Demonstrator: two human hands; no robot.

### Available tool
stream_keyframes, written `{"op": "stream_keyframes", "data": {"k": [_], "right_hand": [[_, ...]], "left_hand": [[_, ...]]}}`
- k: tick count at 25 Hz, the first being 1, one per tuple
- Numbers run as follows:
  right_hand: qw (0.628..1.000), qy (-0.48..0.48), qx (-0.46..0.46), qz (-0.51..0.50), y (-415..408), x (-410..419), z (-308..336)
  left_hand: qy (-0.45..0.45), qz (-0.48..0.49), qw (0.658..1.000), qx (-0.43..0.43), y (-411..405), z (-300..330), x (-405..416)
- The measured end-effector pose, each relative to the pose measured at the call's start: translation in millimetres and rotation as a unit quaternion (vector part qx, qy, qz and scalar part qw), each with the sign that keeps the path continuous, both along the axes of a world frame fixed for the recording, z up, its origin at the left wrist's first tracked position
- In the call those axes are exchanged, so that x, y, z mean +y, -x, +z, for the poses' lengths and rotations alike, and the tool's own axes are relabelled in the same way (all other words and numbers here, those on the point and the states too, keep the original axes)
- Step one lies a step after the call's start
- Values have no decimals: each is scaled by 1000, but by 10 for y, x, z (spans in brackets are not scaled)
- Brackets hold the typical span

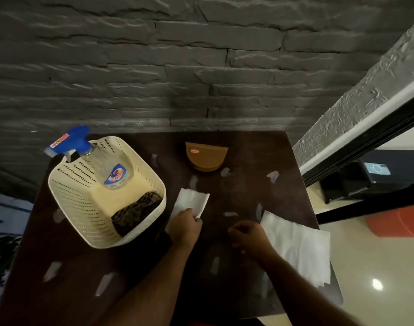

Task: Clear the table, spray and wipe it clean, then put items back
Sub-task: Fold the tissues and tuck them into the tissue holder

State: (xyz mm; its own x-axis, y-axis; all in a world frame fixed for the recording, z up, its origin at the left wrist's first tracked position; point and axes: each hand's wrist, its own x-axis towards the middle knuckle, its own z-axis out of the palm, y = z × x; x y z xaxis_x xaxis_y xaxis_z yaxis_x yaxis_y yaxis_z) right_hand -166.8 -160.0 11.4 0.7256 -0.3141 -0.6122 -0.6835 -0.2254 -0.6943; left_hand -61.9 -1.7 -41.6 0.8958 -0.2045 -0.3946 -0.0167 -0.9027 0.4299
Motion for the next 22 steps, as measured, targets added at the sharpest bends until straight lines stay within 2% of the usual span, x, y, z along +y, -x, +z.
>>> {"op": "stream_keyframes", "data": {"k": [1,2,3,4,5,6,7,8,9,10,12,14,16,19,22], "right_hand": [[999,-20,9,-28,-25,-8,-29],[997,-46,15,-65,-62,-25,-41],[991,-77,21,-107,-98,-58,-64],[983,-116,27,-140,-136,-95,-77],[971,-176,28,-161,-169,-140,-109],[951,-250,29,-177,-181,-171,-124],[931,-314,29,-182,-183,-186,-123],[920,-346,27,-181,-185,-176,-91],[925,-335,31,-177,-181,-167,-72],[941,-287,41,-173,-171,-153,-49],[975,-150,50,-154,-140,-158,-50],[987,-47,34,-149,-69,-249,-44],[981,-18,6,-194,46,-458,-40],[964,11,-29,-266,257,-857,38],[946,89,-19,-310,521,-1268,59]], "left_hand": [[51,17,997,55,-29,80,-35],[137,45,980,139,-47,173,-84],[246,79,935,241,-29,296,-129],[342,109,874,326,9,403,-159],[406,128,824,374,51,462,-169],[442,137,793,395,90,469,-160],[452,141,786,398,130,457,-138],[434,139,804,382,159,409,-102],[400,136,830,364,196,364,-68],[362,139,851,353,230,300,-25],[320,177,862,352,297,201,46],[270,190,886,325,381,165,6],[206,153,922,291,472,70,-198],[156,57,955,247,645,-35,-738],[70,-10,988,137,839,-57,-1275]]}}
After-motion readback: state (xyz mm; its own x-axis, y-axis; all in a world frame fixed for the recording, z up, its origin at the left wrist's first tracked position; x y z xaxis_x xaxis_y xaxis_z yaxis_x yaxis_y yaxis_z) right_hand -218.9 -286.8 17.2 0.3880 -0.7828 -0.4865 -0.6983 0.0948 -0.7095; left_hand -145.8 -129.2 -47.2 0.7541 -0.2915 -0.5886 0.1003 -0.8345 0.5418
